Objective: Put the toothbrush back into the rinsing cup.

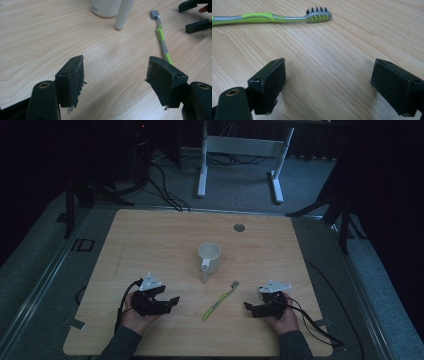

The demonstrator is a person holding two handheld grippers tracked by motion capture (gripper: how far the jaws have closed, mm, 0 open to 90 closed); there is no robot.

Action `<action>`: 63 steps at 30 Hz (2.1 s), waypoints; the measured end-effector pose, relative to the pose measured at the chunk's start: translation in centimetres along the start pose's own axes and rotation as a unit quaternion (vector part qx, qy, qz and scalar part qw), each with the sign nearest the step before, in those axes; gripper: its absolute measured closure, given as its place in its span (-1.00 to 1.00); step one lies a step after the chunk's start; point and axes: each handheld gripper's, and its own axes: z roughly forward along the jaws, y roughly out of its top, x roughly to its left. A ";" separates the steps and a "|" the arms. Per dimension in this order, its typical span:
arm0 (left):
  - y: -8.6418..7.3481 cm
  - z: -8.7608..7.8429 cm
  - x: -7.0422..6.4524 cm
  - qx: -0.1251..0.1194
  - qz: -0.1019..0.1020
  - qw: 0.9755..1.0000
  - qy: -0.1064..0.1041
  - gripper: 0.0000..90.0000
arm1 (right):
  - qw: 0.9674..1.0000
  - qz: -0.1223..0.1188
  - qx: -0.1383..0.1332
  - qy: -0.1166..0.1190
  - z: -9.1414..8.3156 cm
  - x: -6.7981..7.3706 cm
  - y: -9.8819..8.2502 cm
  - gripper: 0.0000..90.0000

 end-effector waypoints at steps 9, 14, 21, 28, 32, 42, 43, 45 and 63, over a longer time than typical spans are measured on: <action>1.2 0.3 -0.8 0.005 0.014 1.000 0.000 -0.30 | 1.000 0.000 0.000 0.000 0.0 0.0 0.0 -0.73; 1.9 0.5 -1.1 0.005 0.022 1.000 0.000 -0.29 | 1.000 0.000 0.000 0.000 0.0 0.0 0.0 -0.73; 2.5 0.9 -1.5 0.011 0.028 1.000 0.000 -0.28 | 1.000 0.000 0.000 -0.001 0.0 0.0 0.0 -0.73; 3.2 1.2 -1.9 0.017 0.032 0.999 0.002 -0.27 | 1.000 0.001 0.000 -0.001 0.0 0.0 0.0 -0.73; 3.5 1.3 -2.1 0.020 0.037 0.999 0.002 -0.27 | 1.000 0.001 0.000 -0.001 0.0 0.0 0.0 -0.73; 4.5 1.6 -2.6 0.019 0.046 0.999 0.003 -0.26 | 1.000 0.002 0.000 -0.001 0.0 0.0 0.0 -0.73; 4.6 1.6 -2.6 0.018 0.047 0.999 0.003 -0.26 | 1.000 0.002 0.001 -0.001 0.0 0.0 0.0 -0.73; 4.8 1.7 -2.8 0.018 0.049 0.999 0.002 -0.26 | 1.000 0.001 0.001 -0.001 0.0 0.0 0.0 -0.73; 6.3 2.5 -3.5 0.018 0.057 0.998 0.000 -0.26 | 1.000 0.002 0.001 -0.001 0.0 0.0 0.0 -0.73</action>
